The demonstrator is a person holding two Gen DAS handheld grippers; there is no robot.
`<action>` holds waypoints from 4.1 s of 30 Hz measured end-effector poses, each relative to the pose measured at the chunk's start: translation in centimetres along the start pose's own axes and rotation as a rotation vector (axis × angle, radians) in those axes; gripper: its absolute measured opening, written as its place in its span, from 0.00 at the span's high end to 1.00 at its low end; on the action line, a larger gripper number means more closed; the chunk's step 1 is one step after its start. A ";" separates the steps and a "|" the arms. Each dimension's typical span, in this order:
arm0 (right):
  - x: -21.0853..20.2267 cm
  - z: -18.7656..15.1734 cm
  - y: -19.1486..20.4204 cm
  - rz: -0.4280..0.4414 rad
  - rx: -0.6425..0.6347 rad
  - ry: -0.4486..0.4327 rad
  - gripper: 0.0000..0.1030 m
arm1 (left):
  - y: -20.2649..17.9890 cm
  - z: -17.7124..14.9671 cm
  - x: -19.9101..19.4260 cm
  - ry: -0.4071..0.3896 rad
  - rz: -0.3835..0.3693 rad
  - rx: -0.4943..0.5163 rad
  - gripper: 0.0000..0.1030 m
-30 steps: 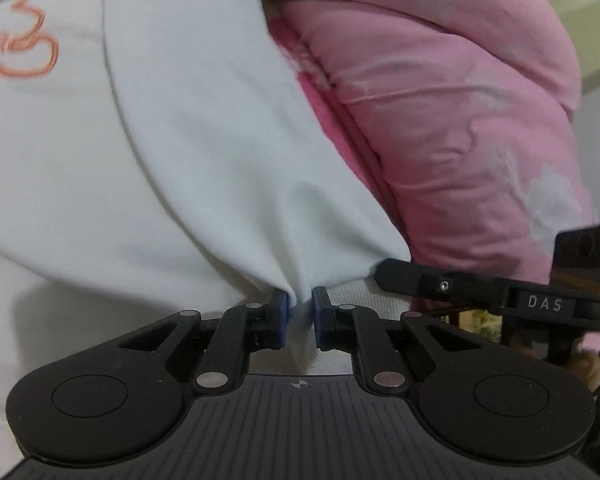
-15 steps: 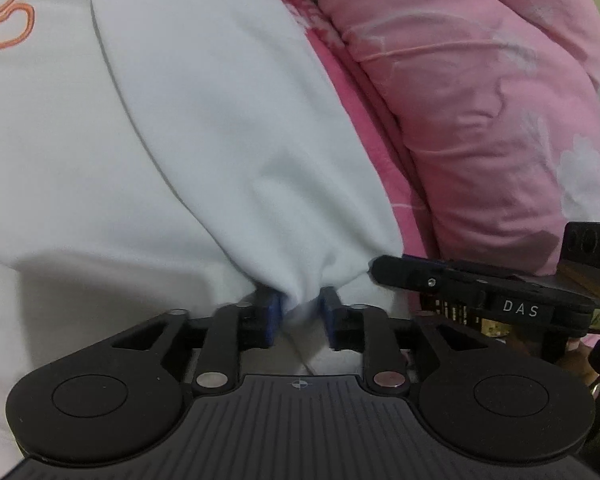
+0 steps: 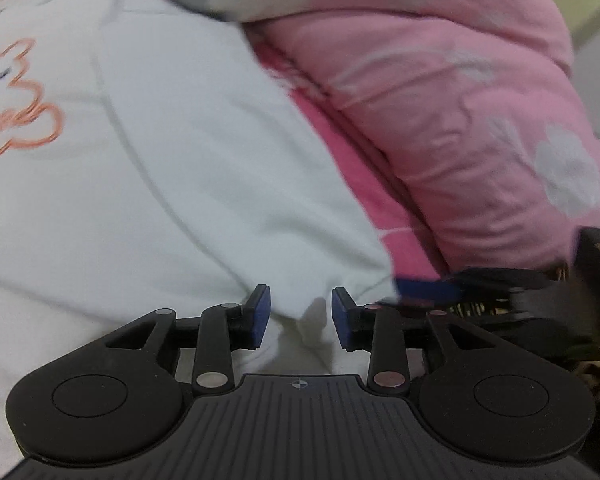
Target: Fold clothes
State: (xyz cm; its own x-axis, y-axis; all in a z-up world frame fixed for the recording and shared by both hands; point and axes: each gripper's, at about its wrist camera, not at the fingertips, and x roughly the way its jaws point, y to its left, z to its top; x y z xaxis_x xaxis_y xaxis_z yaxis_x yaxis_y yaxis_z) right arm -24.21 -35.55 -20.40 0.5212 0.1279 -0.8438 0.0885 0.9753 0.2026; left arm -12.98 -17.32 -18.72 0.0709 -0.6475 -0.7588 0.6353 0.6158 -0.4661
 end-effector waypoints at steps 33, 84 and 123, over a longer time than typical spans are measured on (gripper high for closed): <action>14.8 22.3 4.1 -0.264 -0.135 -0.132 0.83 | 0.9 -1.4 1.9 0.004 -0.010 0.134 0.56; 29.9 35.8 12.3 -0.146 -0.661 -0.343 0.90 | 6.2 -0.8 1.5 0.000 -0.241 0.039 0.41; 31.8 42.9 23.4 0.504 -0.378 0.059 0.60 | 7.8 -0.7 1.5 0.001 -0.312 0.000 0.41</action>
State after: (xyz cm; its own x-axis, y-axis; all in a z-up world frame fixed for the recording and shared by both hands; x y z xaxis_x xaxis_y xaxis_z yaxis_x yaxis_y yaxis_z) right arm 30.80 -16.41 -21.18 0.3723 0.5872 -0.7187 -0.4675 0.7876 0.4013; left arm -8.48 -13.15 -23.82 -0.1282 -0.8047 -0.5796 0.6259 0.3877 -0.6767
